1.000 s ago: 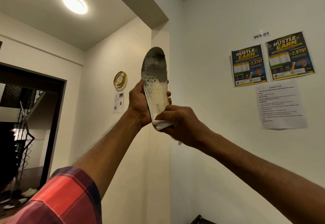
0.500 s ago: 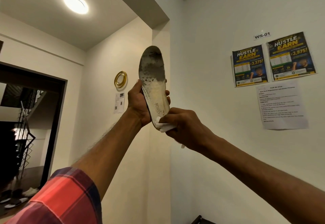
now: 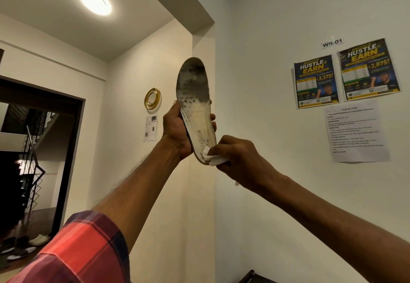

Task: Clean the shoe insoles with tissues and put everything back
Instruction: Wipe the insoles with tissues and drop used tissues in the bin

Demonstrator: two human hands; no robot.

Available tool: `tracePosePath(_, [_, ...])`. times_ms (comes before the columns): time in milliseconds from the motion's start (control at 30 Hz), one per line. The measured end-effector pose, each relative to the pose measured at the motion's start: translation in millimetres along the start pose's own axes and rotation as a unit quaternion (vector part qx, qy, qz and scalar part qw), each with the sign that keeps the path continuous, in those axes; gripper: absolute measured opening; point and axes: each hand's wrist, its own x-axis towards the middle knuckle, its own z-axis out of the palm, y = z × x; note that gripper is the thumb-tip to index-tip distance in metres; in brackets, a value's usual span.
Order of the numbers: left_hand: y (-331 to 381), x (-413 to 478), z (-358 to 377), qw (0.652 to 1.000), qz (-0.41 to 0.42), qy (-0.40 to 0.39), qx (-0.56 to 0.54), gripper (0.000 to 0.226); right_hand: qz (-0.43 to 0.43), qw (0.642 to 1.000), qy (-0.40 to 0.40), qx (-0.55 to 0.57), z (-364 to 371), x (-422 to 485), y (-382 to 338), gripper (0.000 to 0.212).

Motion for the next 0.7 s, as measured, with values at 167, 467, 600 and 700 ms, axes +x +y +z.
tracePosePath(167, [-3.7,-2.0,3.2,1.000,0.001,0.005,0.008,0.069,-0.013,1.000,-0.011,-0.023,1.4,-2.1,2.6,0.031])
tracePosePath(467, [-10.2,-0.4,3.9,0.999,0.016,0.030,-0.023,0.068,0.016,0.999,0.016,-0.034,-5.3,2.4,12.6,0.026])
tracePosePath(600, [-12.1,-0.8,4.9,0.999,0.013,0.039,-0.022,0.071,-0.031,0.995,-0.032,-0.089,-0.5,-0.5,5.2,0.030])
tracePosePath(700, [-14.4,-3.1,6.3,0.998,0.024,0.045,-0.033,0.067,0.004,0.998,0.034,-0.050,-9.5,8.7,13.6,0.024])
